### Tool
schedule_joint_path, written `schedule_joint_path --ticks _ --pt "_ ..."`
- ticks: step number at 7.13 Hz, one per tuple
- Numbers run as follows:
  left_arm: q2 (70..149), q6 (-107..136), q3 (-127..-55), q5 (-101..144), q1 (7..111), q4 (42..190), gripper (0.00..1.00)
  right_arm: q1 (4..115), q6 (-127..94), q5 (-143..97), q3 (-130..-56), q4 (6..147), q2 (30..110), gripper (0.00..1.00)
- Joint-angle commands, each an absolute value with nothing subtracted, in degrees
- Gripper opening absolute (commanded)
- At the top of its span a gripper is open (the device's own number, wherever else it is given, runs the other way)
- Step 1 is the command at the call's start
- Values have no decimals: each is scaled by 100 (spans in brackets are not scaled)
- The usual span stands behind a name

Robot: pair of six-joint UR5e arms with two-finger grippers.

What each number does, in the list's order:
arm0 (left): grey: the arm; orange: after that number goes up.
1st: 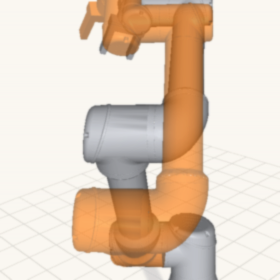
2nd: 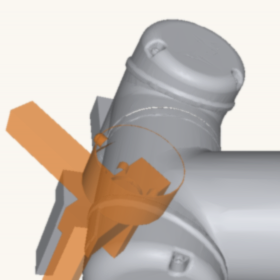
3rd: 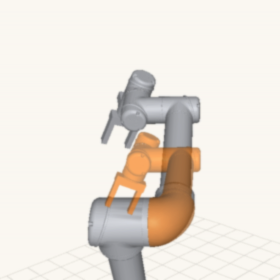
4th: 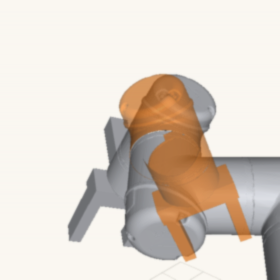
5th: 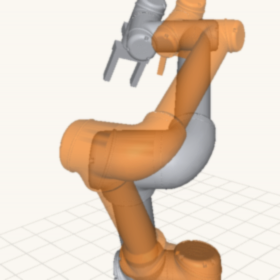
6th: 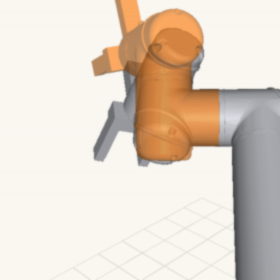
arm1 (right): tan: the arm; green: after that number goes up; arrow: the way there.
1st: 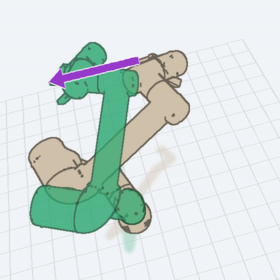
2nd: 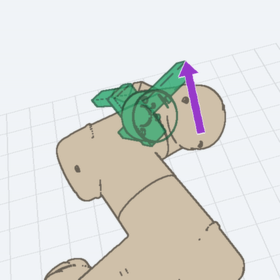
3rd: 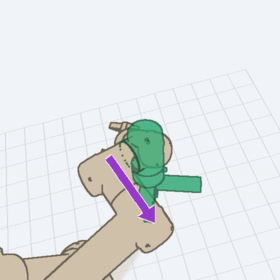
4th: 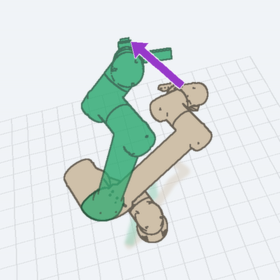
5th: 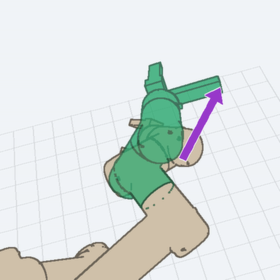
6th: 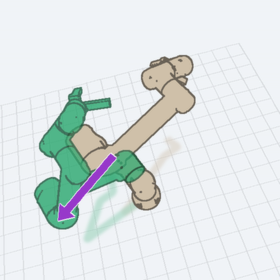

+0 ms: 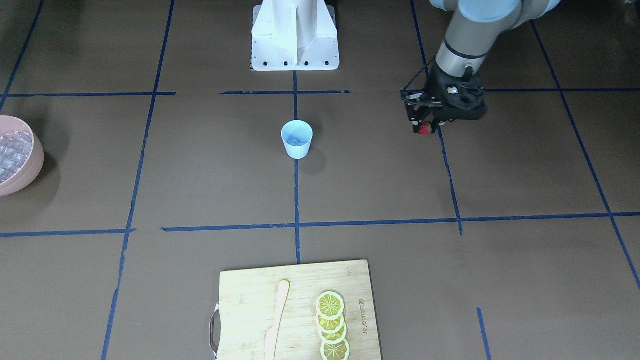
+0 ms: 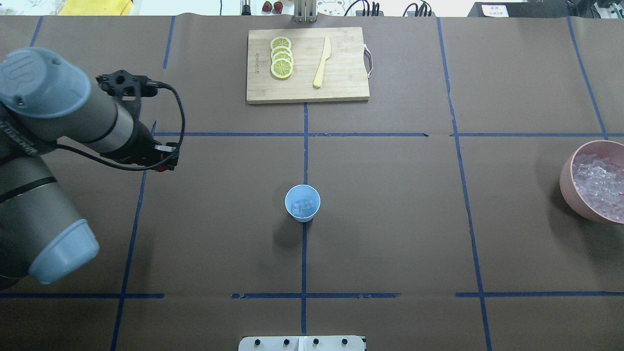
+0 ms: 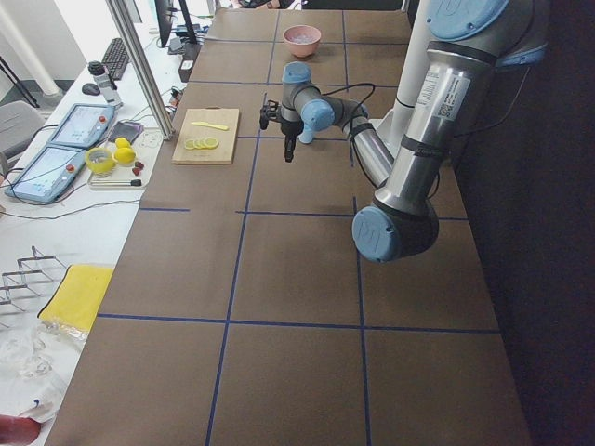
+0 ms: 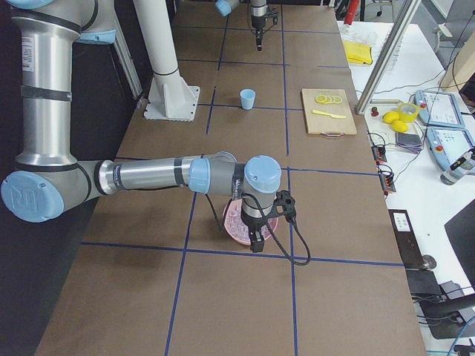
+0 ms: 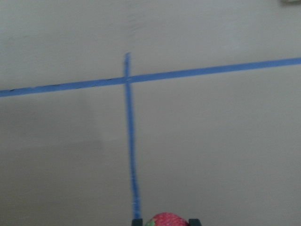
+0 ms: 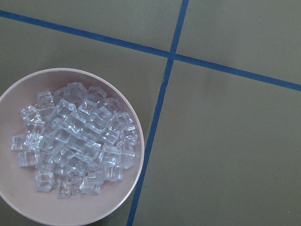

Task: Put ice and strawberries in cup
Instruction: 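Lift the strawberry with the left gripper and carry it over the cup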

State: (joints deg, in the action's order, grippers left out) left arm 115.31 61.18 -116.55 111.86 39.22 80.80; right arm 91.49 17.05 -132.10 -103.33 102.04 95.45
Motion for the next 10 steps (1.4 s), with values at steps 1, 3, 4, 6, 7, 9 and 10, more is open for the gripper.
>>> schedule_joint_path --ticks 1,3,4,6,7,9,10 --pt "12904 7386 -11070 10759 3131 7629 3 9149 1714 -13210 -10345 10204 9545 99" --pt "13735 7952 -10199 10287 2728 7638 6 9149 1705 -13210 -10345 10204 9545 99" --pt "13850 8024 -10047 10109 2559 7664 6 9149 1705 -13210 -10353 10204 9545 99" --pt "13887 8042 -9958 10107 2549 7682 18 9149 1705 -13210 -10371 10204 9545 99" --pt "13887 8033 -9949 10107 2540 7699 62 9149 1705 -13210 -10371 10204 9545 99" --pt "13896 8042 -9923 10107 2531 7708 100 9149 1714 -13201 -10371 10195 9545 99" --pt "13896 8025 -9932 10107 2531 7708 100 9149 1714 -13201 -10371 10204 9545 99"
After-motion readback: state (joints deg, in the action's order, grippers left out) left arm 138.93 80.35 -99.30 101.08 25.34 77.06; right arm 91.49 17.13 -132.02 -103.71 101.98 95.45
